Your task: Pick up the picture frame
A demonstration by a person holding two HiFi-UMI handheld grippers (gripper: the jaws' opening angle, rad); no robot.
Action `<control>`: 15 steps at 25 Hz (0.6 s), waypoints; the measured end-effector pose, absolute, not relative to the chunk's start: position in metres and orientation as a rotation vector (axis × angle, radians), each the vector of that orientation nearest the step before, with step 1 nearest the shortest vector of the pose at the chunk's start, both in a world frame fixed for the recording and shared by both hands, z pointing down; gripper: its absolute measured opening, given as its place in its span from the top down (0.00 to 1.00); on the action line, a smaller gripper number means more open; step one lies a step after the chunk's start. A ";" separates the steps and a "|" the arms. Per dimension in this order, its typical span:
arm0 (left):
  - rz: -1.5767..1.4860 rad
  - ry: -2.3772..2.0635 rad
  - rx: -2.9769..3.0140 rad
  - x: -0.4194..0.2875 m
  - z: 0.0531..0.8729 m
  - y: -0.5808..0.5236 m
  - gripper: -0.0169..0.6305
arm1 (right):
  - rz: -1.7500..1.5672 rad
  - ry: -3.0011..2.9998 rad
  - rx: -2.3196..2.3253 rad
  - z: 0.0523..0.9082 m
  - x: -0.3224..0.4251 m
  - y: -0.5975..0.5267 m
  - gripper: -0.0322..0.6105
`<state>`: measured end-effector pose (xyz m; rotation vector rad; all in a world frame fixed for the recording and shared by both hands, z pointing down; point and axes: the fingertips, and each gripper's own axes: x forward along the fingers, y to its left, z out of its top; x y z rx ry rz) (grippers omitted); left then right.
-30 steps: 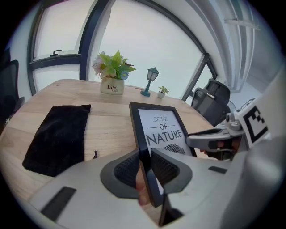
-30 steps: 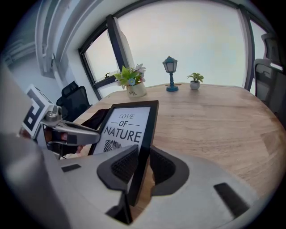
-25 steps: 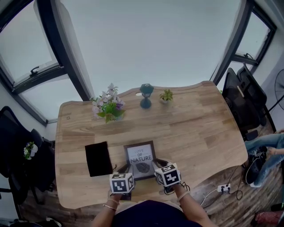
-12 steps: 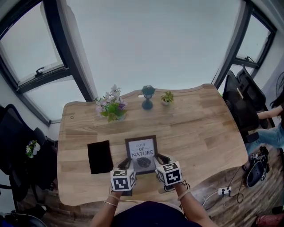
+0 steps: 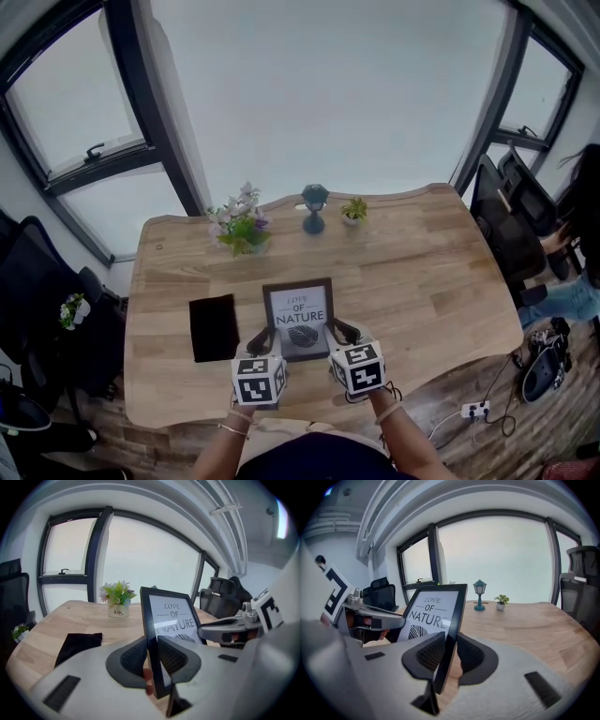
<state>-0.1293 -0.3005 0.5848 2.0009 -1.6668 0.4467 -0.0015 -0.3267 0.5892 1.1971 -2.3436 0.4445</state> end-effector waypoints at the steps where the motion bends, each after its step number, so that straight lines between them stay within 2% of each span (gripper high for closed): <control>1: 0.441 -1.675 2.009 -0.129 0.581 -0.299 0.87 | 0.434 -2.353 1.201 0.585 -0.001 -0.325 0.83; 15: 0.372 -1.802 2.104 -0.119 0.529 -0.280 0.87 | 0.307 -2.464 1.246 0.533 0.009 -0.305 0.83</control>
